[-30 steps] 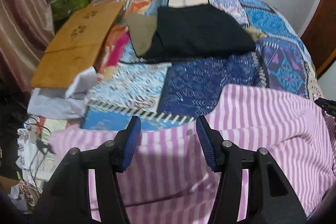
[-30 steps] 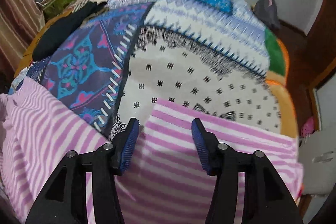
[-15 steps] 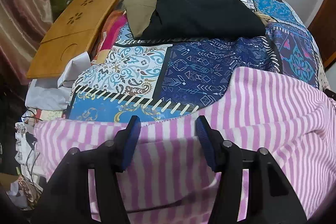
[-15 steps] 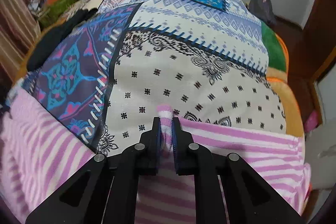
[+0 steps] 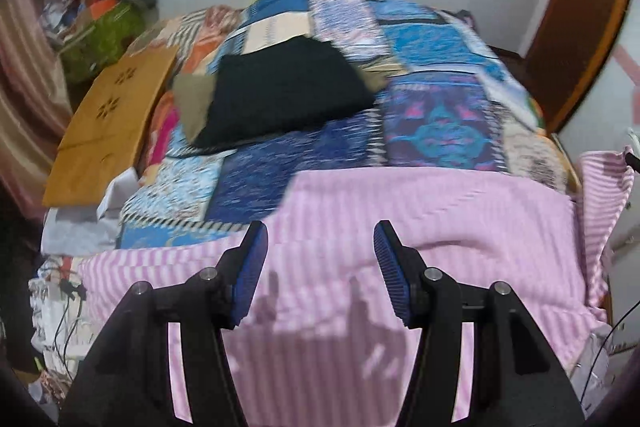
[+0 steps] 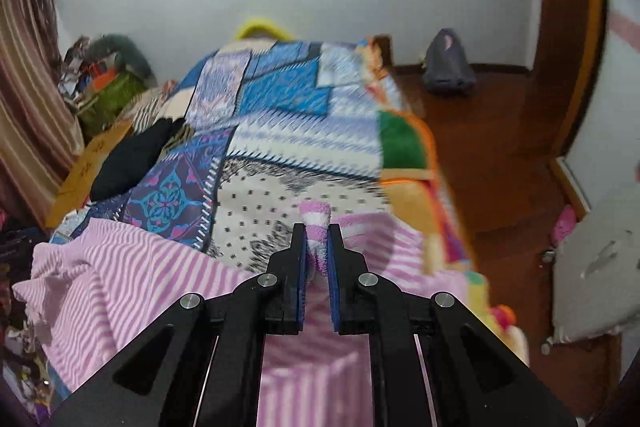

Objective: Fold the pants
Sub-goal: 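Grasp the pants leg edge with the right tool and pull it along the bed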

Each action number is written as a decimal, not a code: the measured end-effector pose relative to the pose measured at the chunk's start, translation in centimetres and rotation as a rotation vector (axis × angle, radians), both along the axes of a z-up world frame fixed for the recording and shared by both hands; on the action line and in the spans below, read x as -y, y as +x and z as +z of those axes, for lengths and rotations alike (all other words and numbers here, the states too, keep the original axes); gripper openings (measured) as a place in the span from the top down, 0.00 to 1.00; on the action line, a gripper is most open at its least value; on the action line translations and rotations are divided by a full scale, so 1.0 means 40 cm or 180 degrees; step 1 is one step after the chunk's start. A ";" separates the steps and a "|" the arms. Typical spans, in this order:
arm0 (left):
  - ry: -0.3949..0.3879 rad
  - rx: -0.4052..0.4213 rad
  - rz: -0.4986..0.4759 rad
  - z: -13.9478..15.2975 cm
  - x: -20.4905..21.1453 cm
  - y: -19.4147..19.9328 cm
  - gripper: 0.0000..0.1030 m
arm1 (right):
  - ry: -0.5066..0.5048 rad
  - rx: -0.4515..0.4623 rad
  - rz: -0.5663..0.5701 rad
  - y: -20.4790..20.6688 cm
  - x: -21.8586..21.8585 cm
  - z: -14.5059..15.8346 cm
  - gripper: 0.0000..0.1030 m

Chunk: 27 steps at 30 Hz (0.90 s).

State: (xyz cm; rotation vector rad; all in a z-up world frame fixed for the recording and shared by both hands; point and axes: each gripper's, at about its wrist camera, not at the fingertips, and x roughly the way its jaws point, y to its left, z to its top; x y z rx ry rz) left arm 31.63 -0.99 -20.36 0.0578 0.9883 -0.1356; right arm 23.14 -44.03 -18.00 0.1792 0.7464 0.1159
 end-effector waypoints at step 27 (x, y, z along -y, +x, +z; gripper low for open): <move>0.0146 -0.0446 -0.0315 -0.172 0.204 -0.103 0.43 | 0.0135 -0.0571 -0.0795 -0.230 0.269 -0.211 0.57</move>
